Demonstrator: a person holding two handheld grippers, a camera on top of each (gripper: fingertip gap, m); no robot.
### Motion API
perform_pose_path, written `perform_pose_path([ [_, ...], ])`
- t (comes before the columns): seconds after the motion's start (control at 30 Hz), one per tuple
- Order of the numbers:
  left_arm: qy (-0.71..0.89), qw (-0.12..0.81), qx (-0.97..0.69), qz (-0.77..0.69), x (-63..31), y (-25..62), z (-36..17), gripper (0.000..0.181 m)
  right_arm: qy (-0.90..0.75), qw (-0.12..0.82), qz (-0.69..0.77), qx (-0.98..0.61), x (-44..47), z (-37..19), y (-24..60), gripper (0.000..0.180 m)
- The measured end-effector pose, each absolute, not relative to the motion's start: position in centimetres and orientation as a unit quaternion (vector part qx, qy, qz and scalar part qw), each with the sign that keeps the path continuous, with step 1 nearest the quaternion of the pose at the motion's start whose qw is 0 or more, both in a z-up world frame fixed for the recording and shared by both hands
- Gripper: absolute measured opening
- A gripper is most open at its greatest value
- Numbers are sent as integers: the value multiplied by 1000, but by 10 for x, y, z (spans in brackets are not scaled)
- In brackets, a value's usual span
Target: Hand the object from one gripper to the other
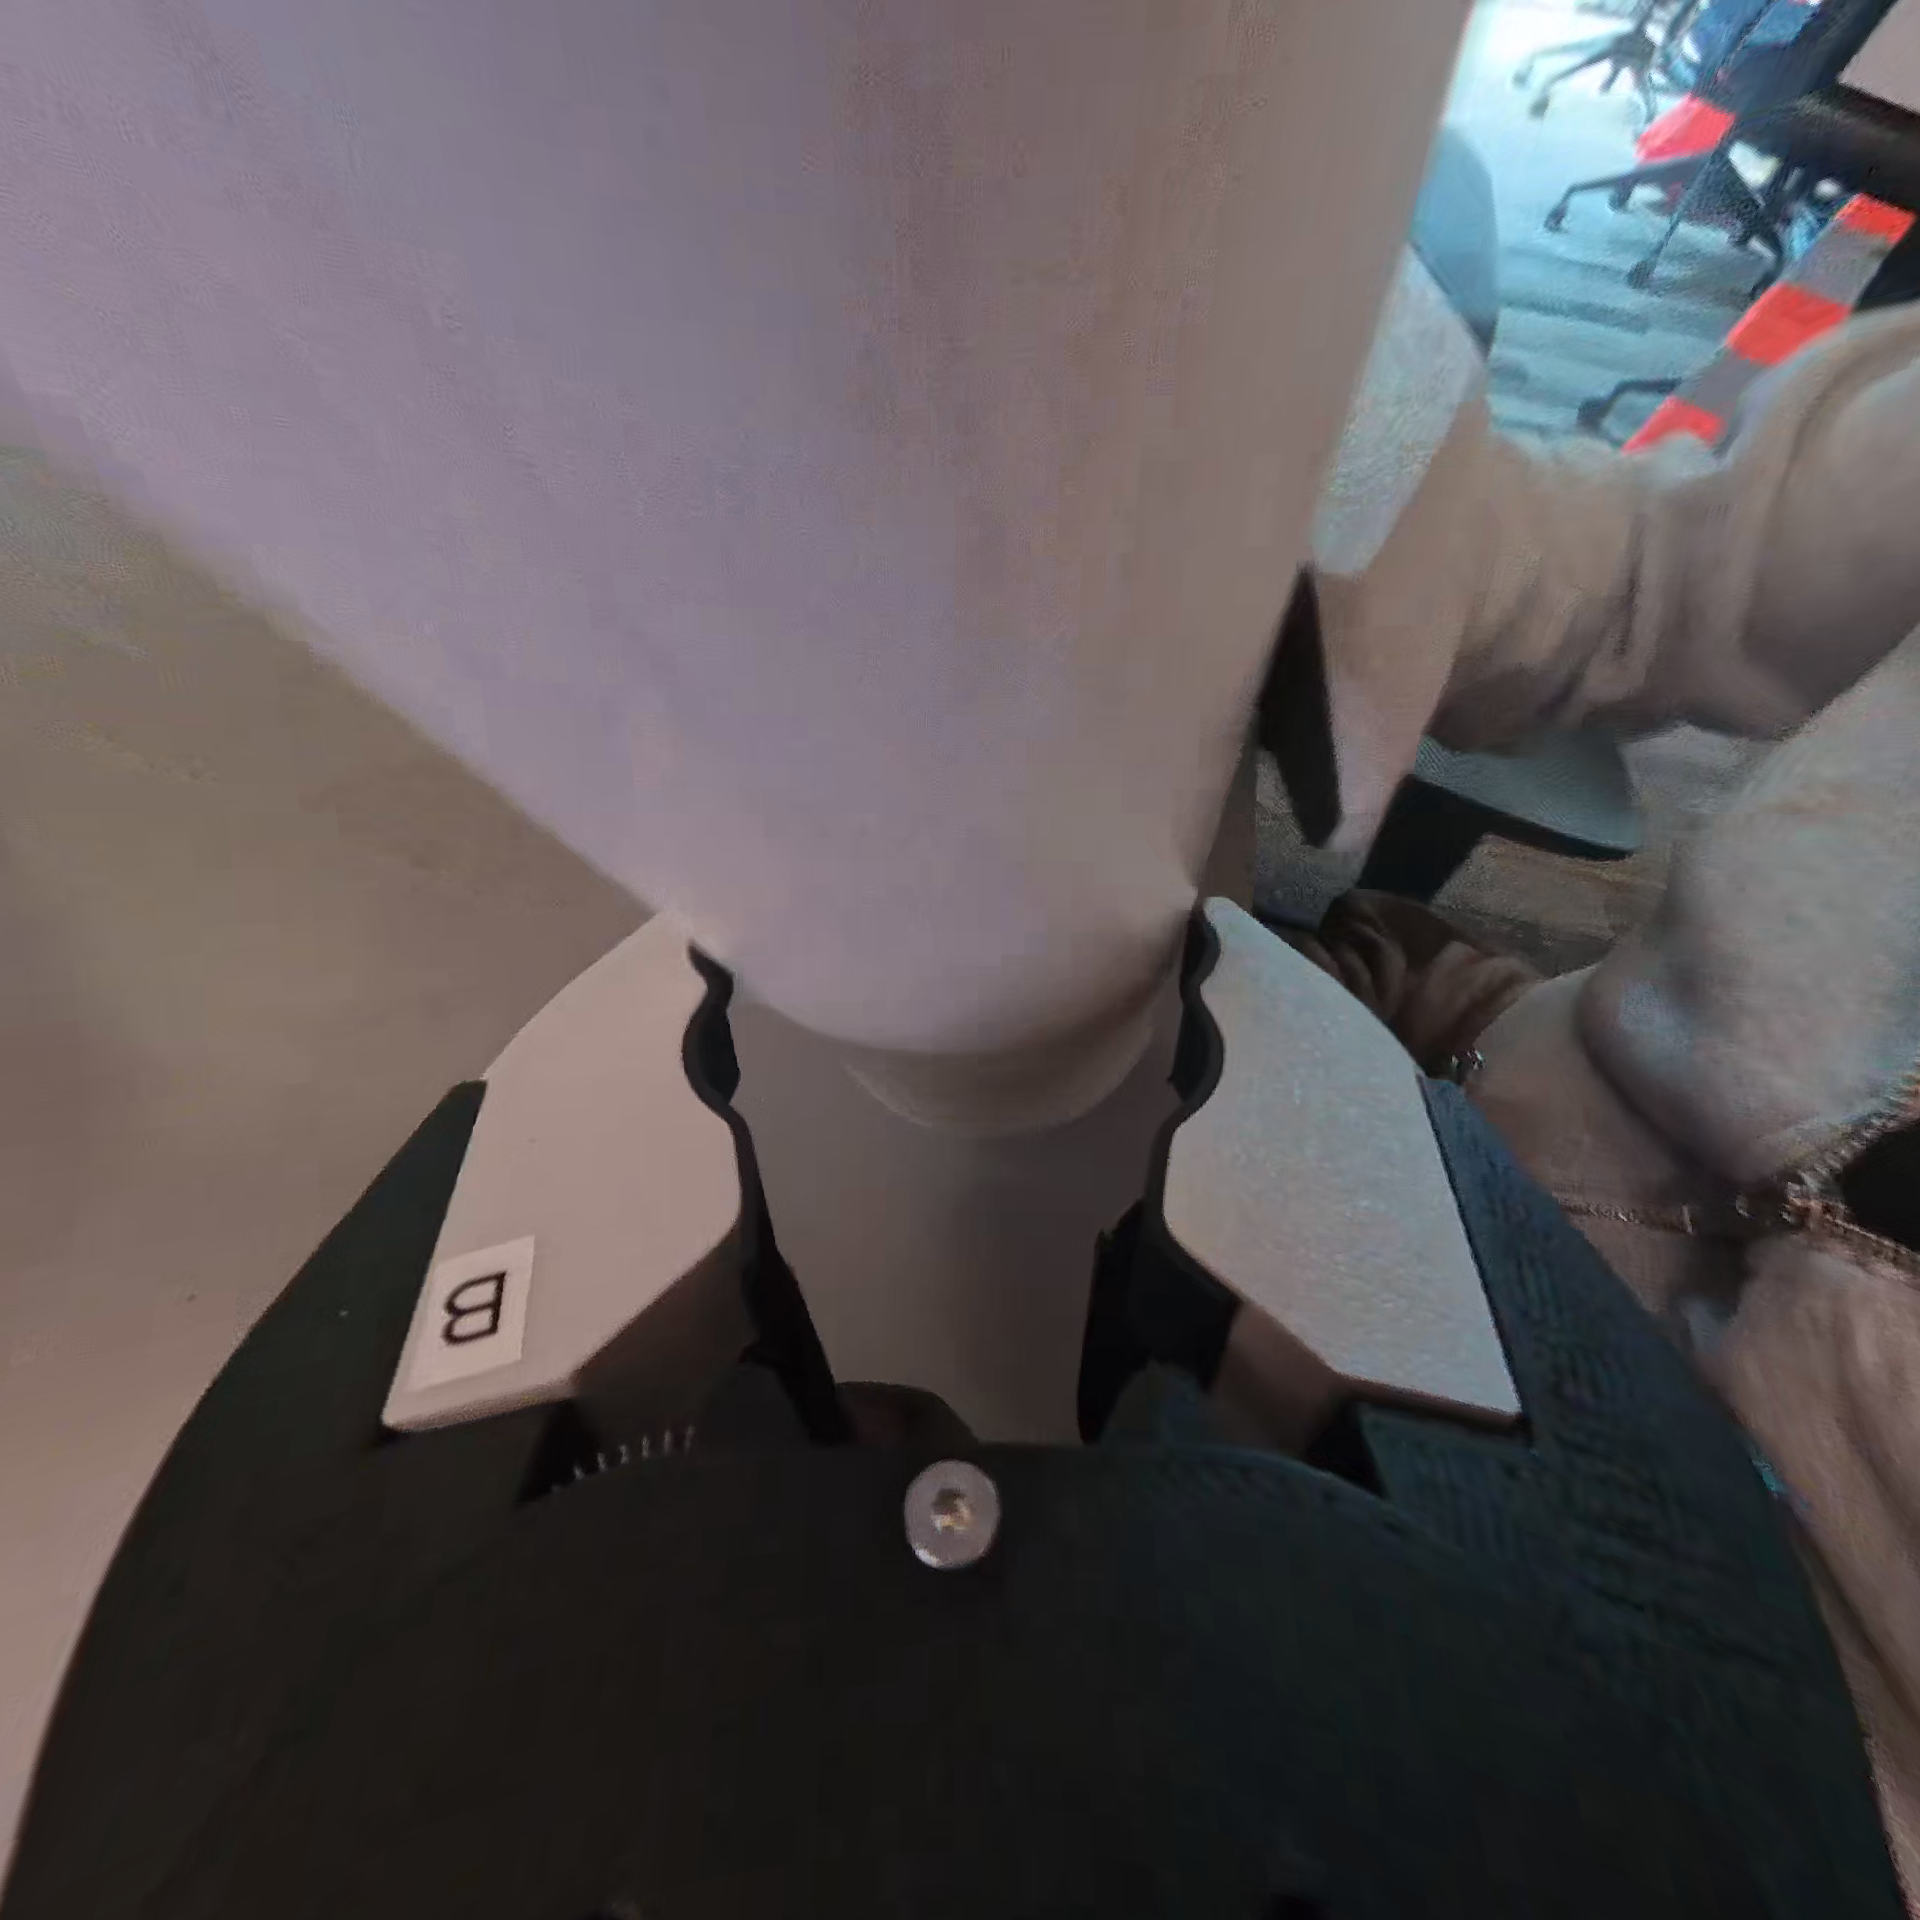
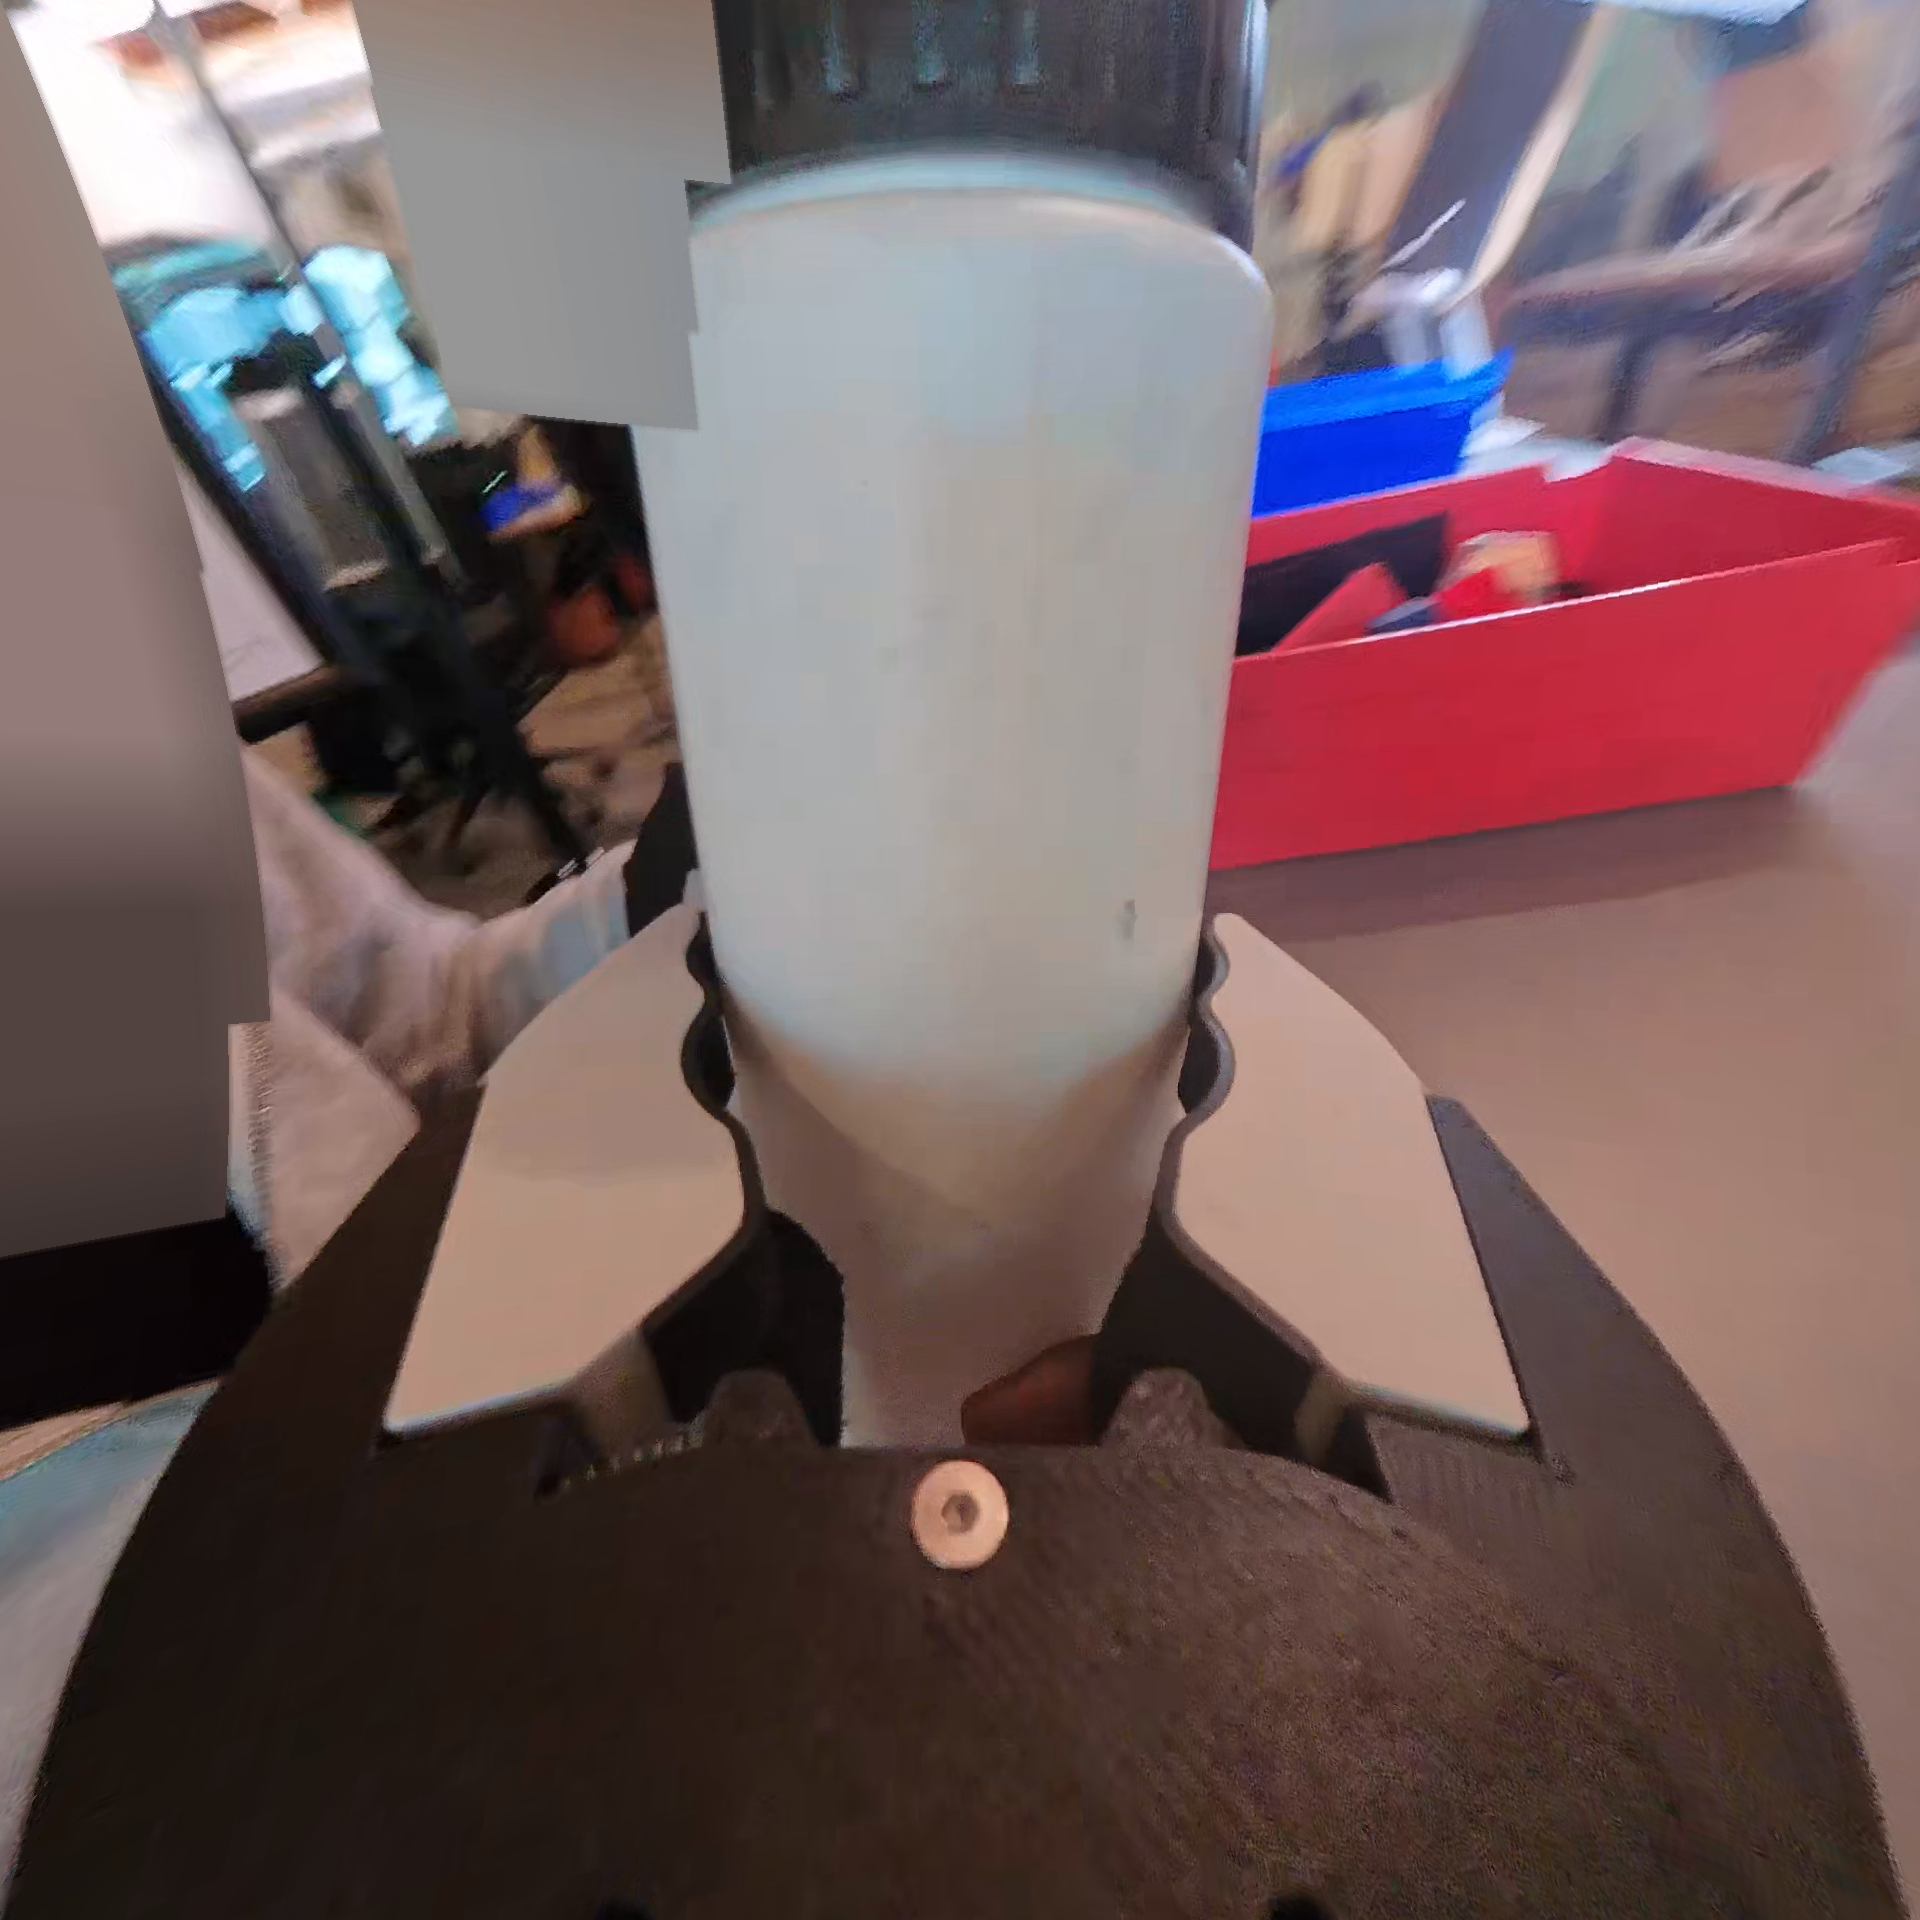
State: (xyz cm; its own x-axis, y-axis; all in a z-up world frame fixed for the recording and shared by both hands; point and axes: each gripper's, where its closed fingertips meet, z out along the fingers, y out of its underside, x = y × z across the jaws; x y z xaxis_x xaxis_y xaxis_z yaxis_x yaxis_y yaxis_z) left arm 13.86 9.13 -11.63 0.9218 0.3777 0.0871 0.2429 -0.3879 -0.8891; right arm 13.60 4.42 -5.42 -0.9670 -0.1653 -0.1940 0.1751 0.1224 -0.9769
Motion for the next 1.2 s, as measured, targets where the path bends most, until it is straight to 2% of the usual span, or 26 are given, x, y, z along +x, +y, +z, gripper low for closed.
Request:
perform_pose_path([
  [0.03, -191, 530, -823, 75, 138, 92, -117, 82, 723, 100, -684, 27, 132, -55, 51, 86],
  [0.13, -196, 600, -768, 110, 138, 90, -105, 106, 685, -26, -723, 86, 114, -57, 72, 86],
  [0.27, -263, 722, -629, 117, 132, 79, -57, 121, 654, -168, -724, 142, 99, -62, 84, 86],
  [0.43, -268, 708, -627, 181, 122, 86, -37, 116, 627, -291, -698, 185, 92, -66, 80, 86],
  [0.57, -262, 659, -666, 232, 110, 98, -47, 109, 617, -330, -687, 195, 96, -66, 71, 86],
  [0.63, -244, 659, -673, 230, 111, 103, -46, 87, 616, -348, -679, 197, 97, -65, 69, 86],
  [0.73, -213, 661, -684, 223, 116, 100, -46, 83, 622, -364, -671, 175, 102, -64, 70, 86],
  [0.83, -193, 672, -693, 175, 125, 85, -45, 83, 674, -272, -680, 95, 124, -73, 65, 81],
  [0.93, -161, 659, -720, 145, 134, 69, -47, 83, 702, -131, -698, 59, 138, -74, 80, 94],
  [1.07, -90, 665, -735, 92, 153, 69, -45, 82, 634, 28, -770, 62, 144, -27, 98, 102],
  [1.13, -73, 676, -732, 56, 160, 75, -44, 82, 616, 85, -783, 36, 153, -10, 92, 106],
  [1.2, -67, 680, -730, 28, 164, 82, -46, 82, 625, 99, -774, 0, 163, -6, 78, 110],
])
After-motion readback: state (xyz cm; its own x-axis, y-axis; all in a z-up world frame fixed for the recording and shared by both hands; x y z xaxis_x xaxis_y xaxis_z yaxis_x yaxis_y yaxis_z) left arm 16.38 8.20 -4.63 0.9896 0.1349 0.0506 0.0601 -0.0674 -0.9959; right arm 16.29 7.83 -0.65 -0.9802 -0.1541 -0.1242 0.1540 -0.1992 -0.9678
